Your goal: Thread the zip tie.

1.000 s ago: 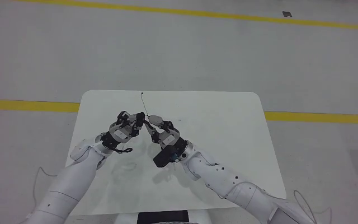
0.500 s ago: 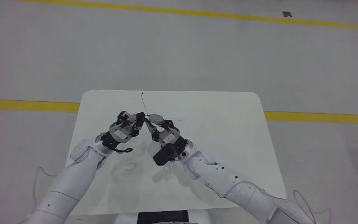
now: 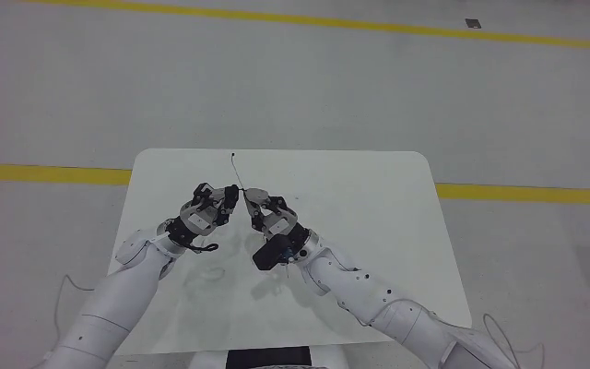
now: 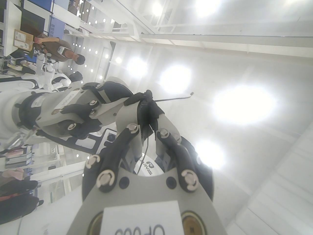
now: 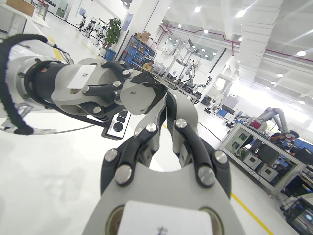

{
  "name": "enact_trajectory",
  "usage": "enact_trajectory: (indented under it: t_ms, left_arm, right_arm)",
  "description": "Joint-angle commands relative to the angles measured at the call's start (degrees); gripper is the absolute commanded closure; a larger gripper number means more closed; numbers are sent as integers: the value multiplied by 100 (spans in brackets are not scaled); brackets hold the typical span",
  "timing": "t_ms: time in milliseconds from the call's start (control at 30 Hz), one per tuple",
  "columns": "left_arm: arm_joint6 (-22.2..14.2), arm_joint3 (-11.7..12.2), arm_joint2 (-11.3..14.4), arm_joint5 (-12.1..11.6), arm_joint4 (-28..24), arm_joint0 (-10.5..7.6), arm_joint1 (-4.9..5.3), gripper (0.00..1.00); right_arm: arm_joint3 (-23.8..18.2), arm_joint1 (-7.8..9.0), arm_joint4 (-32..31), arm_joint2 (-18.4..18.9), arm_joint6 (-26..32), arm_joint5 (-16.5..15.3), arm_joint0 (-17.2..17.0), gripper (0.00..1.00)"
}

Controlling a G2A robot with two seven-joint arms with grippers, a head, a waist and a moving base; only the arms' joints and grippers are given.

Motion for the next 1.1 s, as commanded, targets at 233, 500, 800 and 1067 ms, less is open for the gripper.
enact_trajectory:
  t_ms: [233, 500, 800, 1067]
  left_arm:
    - [0, 0, 0, 0, 0, 0, 0, 100]
    - [0, 0, 0, 0, 0, 0, 0, 100]
    - [0, 0, 0, 0, 0, 0, 0, 100]
    - [0, 0, 0, 0, 0, 0, 0, 100]
  right_arm:
    - [28, -1, 0, 38, 1, 0, -29, 100]
    - [47, 23, 0, 107, -10, 0, -72, 100]
    - [54, 77, 0, 220, -22, 0, -154, 100]
    - [76, 133, 0, 333, -29, 0, -274, 100]
